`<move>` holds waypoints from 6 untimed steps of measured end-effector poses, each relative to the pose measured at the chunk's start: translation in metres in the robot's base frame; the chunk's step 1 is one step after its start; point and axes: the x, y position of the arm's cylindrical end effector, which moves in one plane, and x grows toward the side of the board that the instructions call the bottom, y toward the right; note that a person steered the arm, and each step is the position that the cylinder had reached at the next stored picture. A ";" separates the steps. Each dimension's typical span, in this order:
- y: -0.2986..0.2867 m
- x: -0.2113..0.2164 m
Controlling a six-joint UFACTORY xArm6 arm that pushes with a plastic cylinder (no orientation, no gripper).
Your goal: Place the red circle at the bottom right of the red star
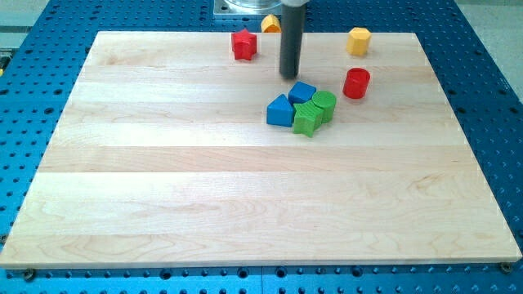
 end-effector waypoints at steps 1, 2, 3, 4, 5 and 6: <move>0.118 0.007; 0.186 0.061; 0.140 0.087; 0.089 0.048; 0.017 0.005; -0.025 -0.009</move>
